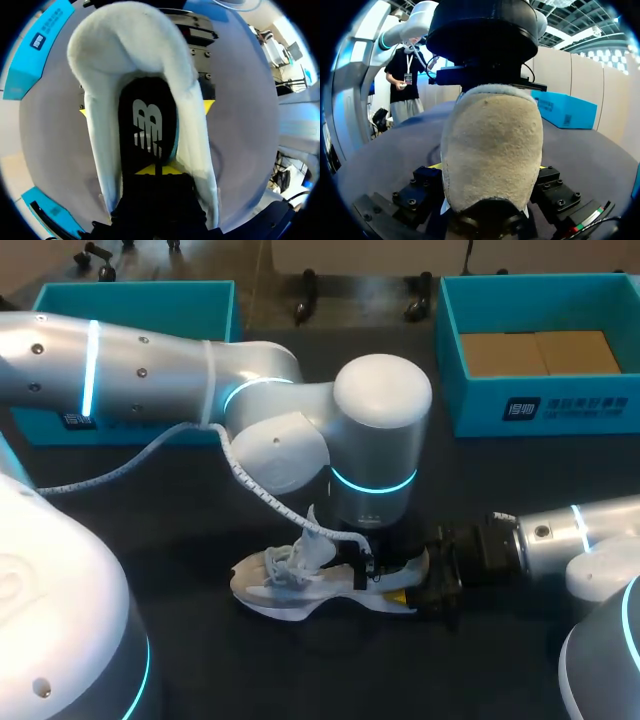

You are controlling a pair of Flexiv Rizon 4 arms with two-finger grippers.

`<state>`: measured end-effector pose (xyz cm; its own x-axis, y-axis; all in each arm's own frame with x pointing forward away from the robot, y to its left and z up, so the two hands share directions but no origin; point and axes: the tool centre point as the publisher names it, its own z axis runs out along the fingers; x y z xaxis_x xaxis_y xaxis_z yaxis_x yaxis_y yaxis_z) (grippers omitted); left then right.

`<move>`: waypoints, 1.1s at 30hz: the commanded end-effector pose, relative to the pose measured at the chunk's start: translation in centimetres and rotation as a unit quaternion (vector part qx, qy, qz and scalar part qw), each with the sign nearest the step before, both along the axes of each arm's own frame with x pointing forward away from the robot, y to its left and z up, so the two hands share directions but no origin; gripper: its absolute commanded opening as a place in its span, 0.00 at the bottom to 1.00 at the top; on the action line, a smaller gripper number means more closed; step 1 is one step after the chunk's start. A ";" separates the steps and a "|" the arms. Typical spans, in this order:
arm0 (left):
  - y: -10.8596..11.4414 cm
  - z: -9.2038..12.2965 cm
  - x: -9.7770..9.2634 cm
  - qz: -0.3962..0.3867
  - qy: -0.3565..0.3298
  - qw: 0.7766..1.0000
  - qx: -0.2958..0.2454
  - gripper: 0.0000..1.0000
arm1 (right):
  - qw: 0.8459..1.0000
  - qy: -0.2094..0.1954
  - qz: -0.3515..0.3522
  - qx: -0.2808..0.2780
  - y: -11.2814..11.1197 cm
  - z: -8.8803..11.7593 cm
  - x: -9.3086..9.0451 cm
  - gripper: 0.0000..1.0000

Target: Take the shoe out of the shoebox, open the shoe tongue, remove and reinsert the insole, then place the shoe into the shoebox

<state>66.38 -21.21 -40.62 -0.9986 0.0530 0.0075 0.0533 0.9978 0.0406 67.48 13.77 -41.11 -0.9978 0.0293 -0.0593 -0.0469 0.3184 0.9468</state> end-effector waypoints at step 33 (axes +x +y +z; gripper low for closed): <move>1.3 5.2 1.2 -0.022 0.054 0.987 -0.152 0.00 | 1.000 0.001 0.001 -0.002 0.2 -0.3 0.0 0.00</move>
